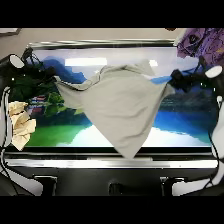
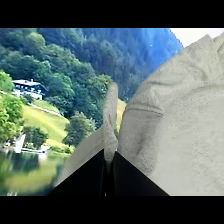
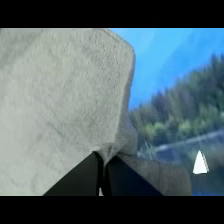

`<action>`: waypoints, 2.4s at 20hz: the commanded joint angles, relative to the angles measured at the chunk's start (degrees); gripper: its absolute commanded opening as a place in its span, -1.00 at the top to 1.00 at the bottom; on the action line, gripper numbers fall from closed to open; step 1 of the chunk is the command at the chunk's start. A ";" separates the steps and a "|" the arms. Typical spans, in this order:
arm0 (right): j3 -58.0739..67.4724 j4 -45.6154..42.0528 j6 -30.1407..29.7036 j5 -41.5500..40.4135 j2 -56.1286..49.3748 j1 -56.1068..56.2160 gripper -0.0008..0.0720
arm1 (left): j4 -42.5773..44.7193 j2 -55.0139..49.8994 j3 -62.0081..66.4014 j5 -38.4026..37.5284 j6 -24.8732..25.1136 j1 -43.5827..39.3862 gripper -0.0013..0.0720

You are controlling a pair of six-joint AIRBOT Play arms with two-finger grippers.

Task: Fold the clothes and pants, and hang the long-sleeved shirts on hangers.

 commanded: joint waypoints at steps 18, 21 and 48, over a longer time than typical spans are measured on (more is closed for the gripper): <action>-46.47 7.87 -15.47 14.05 24.33 -8.26 -0.73 | -0.26 -1.05 -0.02 -0.20 -2.71 -1.36 0.92; -62.82 8.11 -15.63 11.63 33.00 -5.35 -0.73 | -0.24 -1.05 -0.02 -0.63 -2.71 -1.36 0.92; -26.58 9.49 -16.37 0.72 32.02 15.67 0.90 | -0.20 8.33 10.54 2.78 1.42 0.35 0.92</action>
